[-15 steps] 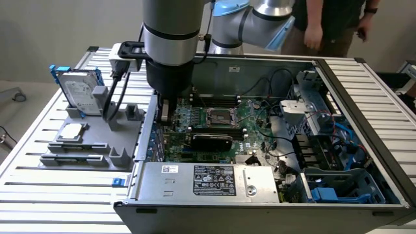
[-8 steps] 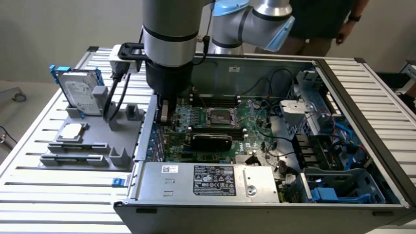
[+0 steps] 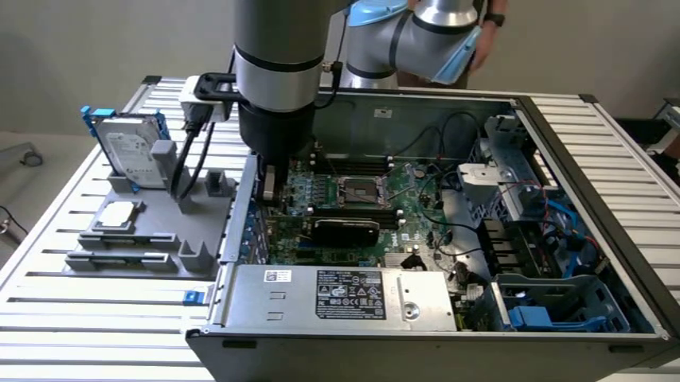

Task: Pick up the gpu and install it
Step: 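Insert the gpu into the slot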

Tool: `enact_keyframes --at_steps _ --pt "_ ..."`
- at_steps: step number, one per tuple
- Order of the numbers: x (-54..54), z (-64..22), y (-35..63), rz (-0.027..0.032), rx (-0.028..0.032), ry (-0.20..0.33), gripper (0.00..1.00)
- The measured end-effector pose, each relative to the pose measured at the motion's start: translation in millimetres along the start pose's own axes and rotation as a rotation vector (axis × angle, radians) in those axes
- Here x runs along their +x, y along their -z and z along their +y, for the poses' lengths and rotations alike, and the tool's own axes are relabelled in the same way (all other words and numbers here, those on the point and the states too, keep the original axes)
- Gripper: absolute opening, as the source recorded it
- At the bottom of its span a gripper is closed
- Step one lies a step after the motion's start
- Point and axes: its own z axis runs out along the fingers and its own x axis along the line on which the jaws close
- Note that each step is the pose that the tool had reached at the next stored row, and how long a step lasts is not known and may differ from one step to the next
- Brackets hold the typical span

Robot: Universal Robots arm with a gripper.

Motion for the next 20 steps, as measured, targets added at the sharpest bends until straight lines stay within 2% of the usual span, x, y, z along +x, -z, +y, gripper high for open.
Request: enact_keyframes --at_steps 11,20 --pt "-0.5 -1.0 0.4 0.0002 -0.0003 0.000 0.11" --pt "-0.5 -11.4 2.3 0.0003 0.0010 0.001 0.11"
